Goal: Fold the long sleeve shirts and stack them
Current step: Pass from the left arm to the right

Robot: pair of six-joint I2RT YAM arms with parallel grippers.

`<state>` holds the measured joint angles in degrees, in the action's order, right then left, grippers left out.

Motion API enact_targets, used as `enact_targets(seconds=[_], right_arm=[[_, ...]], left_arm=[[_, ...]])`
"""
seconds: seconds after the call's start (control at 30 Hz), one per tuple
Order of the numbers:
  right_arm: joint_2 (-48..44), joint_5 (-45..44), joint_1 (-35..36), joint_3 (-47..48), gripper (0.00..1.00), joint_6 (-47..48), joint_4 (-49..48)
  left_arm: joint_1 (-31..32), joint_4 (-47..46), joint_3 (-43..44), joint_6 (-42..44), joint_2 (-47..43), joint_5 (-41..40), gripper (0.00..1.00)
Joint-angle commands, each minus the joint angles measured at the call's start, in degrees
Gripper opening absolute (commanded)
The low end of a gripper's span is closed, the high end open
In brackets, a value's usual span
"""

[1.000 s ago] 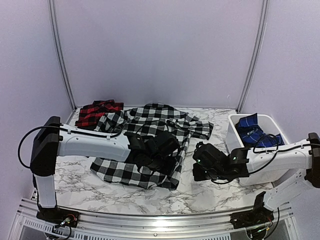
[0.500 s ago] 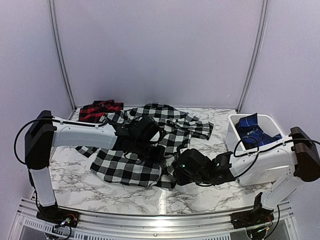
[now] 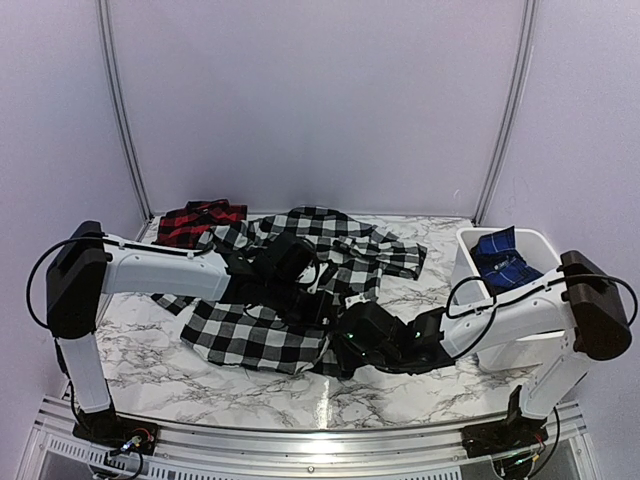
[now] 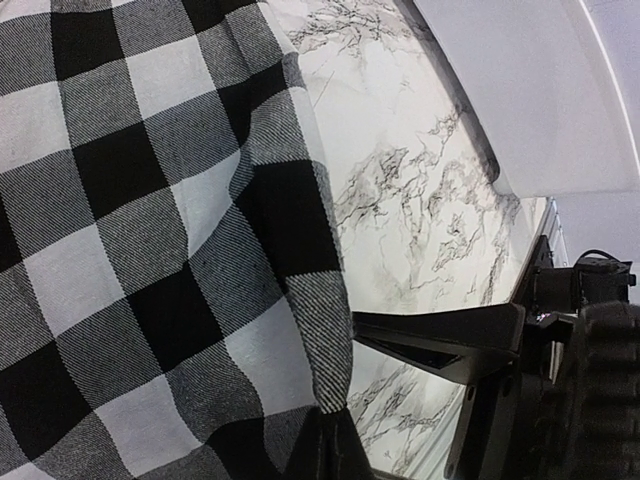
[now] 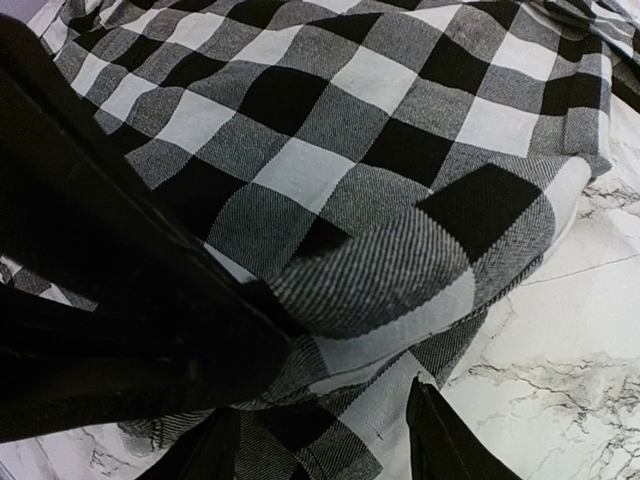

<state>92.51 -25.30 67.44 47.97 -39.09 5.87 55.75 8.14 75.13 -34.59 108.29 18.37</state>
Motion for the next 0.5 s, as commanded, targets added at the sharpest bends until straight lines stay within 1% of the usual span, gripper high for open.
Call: enact_targets(seconds=[0.0, 0.17, 0.3, 0.4, 0.47], right_arm=[[1.1, -4.0, 1.2, 3.2, 0.52, -1.6, -0.4], [1.8, -7.3, 1.3, 5.0, 0.36, -3.9, 3.4], [1.3, -9.4, 2.6, 5.9, 0.28, -5.3, 7.2], [1.1, -10.1, 3.8, 6.4, 0.15, -6.7, 10.3], [0.8, -10.2, 4.5, 6.6, 0.07, -7.9, 12.5]], left_arm=[[-0.5, -2.7, -0.9, -1.0, -2.3, 2.9, 0.0], [-0.5, -3.3, -1.3, -1.3, -2.4, 3.3, 0.0], [-0.5, -3.3, -1.8, -1.2, -2.4, 3.3, 0.01], [-0.5, -3.5, -2.1, -1.1, -2.3, 3.4, 0.04], [-0.5, -3.7, -2.4, -1.1, -2.5, 3.4, 0.08]])
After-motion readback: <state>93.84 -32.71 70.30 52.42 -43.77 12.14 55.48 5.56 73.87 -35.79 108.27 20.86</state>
